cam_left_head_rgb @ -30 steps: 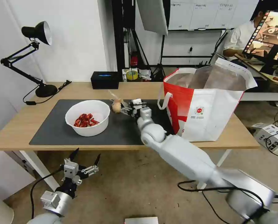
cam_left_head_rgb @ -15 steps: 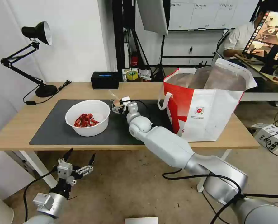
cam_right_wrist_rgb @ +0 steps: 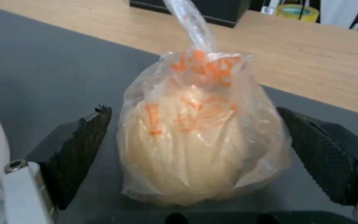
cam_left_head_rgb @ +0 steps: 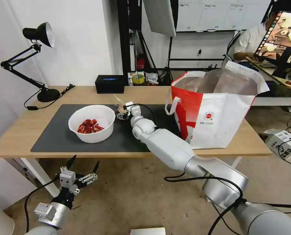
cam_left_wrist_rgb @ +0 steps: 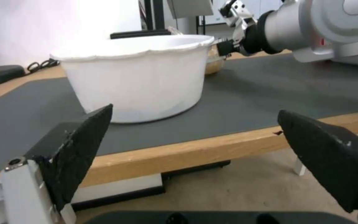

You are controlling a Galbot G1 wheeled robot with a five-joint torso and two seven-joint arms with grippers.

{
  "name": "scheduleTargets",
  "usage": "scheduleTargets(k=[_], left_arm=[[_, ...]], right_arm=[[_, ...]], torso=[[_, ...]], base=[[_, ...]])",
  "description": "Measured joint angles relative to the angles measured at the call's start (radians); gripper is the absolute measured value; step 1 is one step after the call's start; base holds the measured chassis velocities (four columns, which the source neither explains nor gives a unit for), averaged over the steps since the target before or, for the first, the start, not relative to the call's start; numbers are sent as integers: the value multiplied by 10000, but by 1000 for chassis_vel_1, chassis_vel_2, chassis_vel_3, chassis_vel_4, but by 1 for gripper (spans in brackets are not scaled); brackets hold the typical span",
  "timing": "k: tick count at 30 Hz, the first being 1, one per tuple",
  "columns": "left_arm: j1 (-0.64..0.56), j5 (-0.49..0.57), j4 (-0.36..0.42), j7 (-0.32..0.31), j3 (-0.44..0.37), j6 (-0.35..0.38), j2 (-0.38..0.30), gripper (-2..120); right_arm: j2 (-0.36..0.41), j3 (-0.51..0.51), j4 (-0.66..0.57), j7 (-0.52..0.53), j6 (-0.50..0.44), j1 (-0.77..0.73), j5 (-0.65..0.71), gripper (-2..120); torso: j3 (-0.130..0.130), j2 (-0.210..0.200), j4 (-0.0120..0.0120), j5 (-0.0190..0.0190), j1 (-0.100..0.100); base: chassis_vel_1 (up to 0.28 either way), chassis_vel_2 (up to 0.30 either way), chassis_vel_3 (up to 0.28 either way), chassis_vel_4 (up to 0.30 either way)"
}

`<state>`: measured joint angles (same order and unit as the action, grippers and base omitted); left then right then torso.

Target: Pick up the trash from the table and place it into the takeout bag.

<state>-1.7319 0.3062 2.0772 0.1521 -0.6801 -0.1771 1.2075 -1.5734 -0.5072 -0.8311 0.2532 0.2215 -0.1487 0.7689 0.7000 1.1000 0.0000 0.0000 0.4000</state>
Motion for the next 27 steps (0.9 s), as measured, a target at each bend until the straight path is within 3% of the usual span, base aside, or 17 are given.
scheduleTargets(k=[19, 27], left_arm=[[-144, -28, 258, 14, -98, -7, 5, 100], [-157, -30, 243, 24, -77, -72, 6, 100]], right_arm=[[15, -272, -50, 99, 828, 189, 259, 99], [33, -161, -21, 324, 950, 127, 259, 72]], torso=[[0, 1, 0, 0, 0], [0, 0, 0, 0, 0]], base=[[0, 0, 0, 0], [0, 0, 0, 0]])
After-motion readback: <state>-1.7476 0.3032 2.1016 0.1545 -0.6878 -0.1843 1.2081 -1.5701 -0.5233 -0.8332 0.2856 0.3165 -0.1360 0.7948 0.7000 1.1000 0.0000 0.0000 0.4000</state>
